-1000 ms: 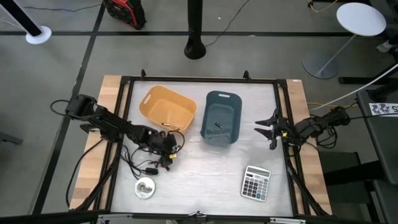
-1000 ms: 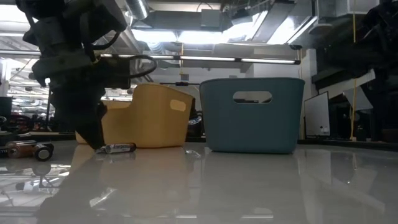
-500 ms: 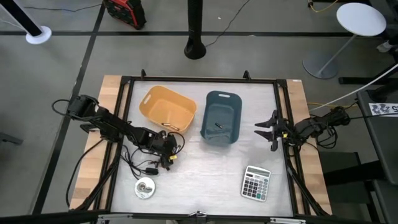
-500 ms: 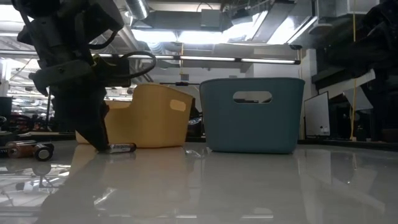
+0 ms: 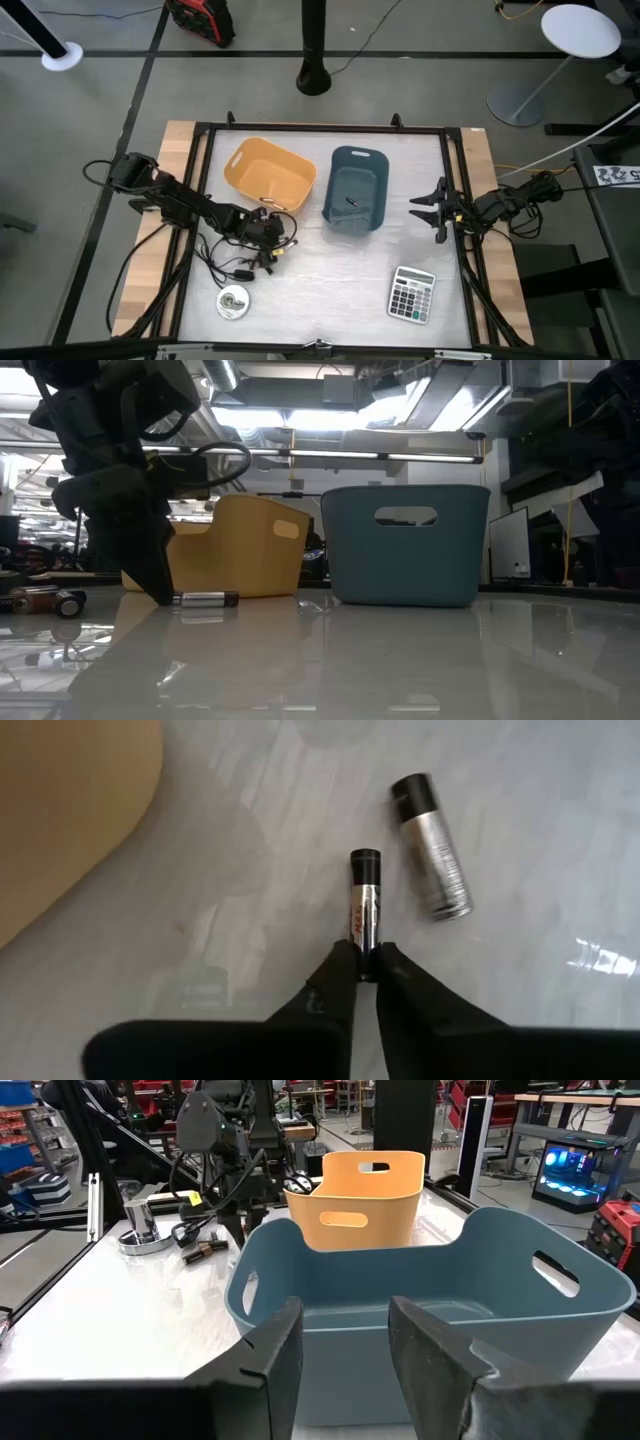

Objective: Sort batteries
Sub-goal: Put the silver battery into the blue bin

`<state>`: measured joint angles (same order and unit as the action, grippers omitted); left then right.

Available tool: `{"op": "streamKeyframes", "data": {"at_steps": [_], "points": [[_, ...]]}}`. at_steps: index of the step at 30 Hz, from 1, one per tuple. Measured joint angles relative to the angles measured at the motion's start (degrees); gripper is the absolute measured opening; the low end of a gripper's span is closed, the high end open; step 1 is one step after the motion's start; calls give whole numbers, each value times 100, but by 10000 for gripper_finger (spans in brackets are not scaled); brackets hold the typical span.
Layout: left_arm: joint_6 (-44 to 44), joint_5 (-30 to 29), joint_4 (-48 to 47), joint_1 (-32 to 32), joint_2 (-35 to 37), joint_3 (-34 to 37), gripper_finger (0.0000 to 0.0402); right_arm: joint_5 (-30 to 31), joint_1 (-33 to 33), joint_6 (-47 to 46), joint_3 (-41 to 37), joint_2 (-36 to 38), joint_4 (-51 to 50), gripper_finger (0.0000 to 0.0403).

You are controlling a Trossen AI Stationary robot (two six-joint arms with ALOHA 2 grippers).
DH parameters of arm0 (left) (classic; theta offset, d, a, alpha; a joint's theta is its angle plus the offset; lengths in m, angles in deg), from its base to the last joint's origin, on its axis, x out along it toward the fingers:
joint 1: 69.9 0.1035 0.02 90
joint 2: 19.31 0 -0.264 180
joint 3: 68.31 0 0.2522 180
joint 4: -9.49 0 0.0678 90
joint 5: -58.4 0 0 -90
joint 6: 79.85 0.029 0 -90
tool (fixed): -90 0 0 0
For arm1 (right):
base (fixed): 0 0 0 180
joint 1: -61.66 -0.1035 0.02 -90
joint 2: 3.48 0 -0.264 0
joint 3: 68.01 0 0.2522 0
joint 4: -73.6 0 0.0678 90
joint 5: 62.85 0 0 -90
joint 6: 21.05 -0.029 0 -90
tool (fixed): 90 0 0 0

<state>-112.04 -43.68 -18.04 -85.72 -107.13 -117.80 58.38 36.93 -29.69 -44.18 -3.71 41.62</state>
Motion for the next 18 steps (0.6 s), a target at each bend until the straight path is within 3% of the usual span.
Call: {"op": "streamKeyframes", "data": {"at_steps": [18], "points": [[291,146,-94,9,1161,25,17,-15,0,1,2,-2,2,145]]}}
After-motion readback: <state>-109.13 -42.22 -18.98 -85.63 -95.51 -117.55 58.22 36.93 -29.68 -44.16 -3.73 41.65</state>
